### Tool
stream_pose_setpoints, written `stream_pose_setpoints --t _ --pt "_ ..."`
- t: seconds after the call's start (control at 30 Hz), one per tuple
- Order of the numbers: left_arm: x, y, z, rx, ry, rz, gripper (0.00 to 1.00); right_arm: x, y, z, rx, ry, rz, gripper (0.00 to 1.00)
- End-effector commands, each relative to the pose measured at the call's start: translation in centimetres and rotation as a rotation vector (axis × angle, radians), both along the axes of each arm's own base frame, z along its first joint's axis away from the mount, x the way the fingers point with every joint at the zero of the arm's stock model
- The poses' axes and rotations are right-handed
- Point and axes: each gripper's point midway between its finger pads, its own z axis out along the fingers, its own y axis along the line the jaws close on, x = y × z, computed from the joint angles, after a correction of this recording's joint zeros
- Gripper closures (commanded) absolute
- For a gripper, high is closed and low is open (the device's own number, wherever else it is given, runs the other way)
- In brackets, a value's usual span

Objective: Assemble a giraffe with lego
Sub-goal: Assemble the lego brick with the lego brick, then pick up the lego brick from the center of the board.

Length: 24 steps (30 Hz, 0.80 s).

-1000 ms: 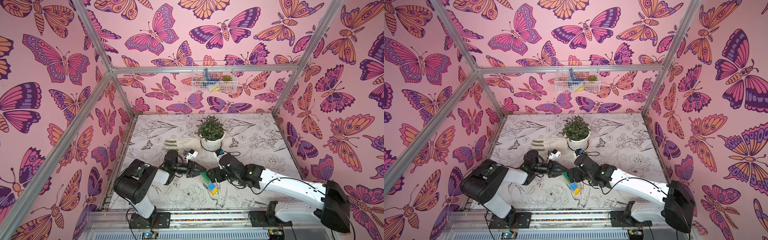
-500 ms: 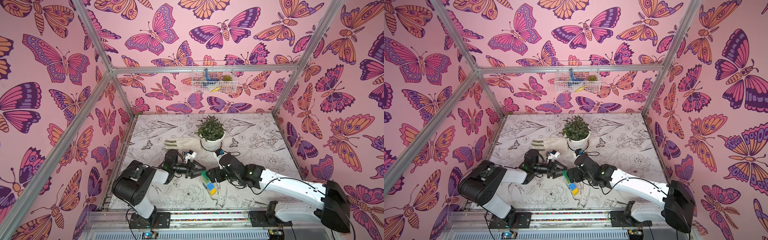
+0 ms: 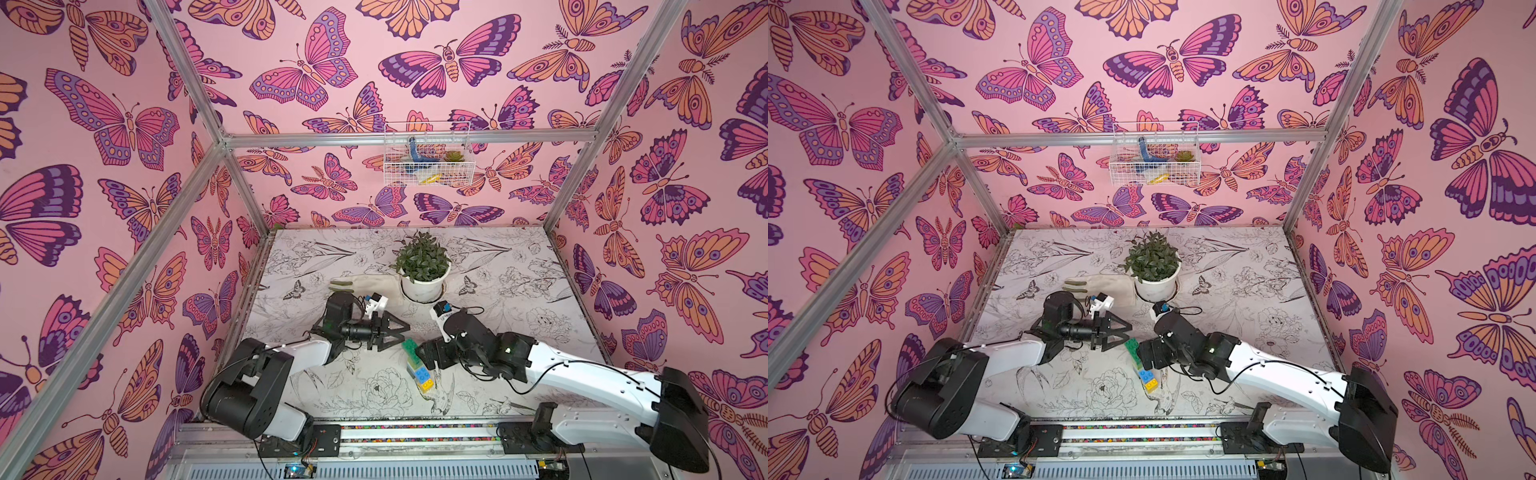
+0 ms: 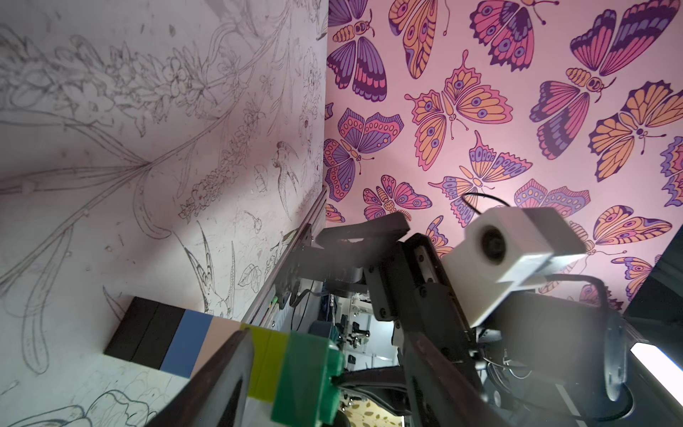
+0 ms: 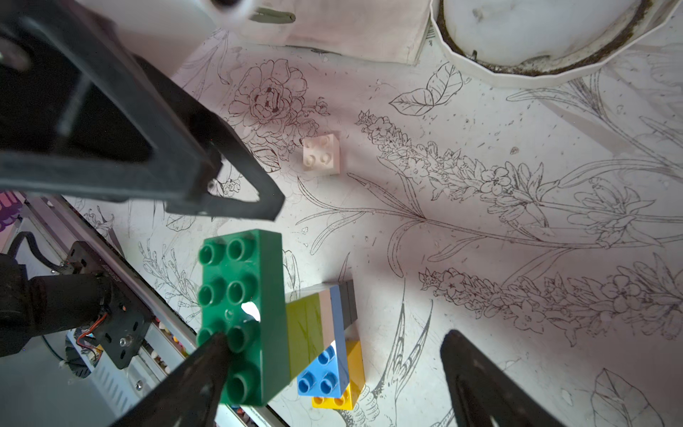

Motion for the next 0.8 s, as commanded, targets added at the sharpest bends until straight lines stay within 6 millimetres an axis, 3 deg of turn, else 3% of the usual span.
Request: stream_pose_setpoints --t 0.0,0.2,0.3,0.47,0.63,0.77 --pt "0.8 1.9 0.4 0.083 -0.004 0.059 0.26 -0.6 -2.0 -1.1 -0.087 -0.011 0.015 0.07" --pt "1.6 6.9 -2.8 0.539 0.055 0.136 0.23 0.3 -1.5 3.1 0.004 -0.153 0.037 0.00" --pt "2.4 8.2 -4.5 0.679 0.094 0.193 0.23 0.1 -1.9 4.4 0.006 -0.183 0.057 0.01" --pt "3.2 7.5 -6.3 0.839 0.083 0.219 0.25 -1.9 -3.4 5.6 -0.006 -0.195 0.112 0.01" --pt "4.5 6.7 -8.2 0.959 0.106 0.250 0.28 -5.4 -4.6 4.7 -0.085 -0.189 0.227 0.01" --pt "5.6 5.9 -8.8 1.036 0.096 0.244 0.28 -6.9 -4.7 3.7 -0.152 -0.194 0.281 0.01"
